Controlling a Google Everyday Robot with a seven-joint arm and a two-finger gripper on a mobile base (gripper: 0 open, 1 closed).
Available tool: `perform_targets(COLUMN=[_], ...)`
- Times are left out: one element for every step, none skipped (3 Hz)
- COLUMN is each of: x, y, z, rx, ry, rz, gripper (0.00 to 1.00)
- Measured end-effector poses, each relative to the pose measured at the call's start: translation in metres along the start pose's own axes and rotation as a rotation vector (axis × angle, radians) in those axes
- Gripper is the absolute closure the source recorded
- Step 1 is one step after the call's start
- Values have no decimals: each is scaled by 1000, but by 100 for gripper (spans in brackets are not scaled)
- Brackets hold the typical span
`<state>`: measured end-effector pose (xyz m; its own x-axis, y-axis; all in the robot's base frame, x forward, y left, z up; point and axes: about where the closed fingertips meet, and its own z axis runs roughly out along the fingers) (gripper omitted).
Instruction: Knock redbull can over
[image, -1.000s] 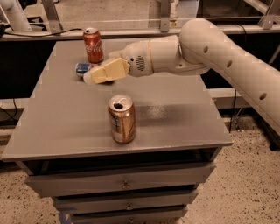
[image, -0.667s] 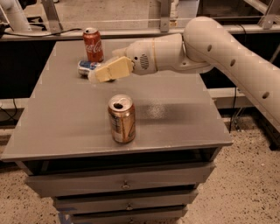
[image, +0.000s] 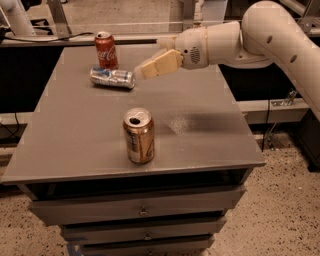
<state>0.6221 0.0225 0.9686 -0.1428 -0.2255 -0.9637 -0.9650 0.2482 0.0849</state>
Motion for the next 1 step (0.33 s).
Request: perform_targets(x=[-9], y=[-2], z=[-3], rx=[6], ry=[-11], rz=[-10], gripper=[0])
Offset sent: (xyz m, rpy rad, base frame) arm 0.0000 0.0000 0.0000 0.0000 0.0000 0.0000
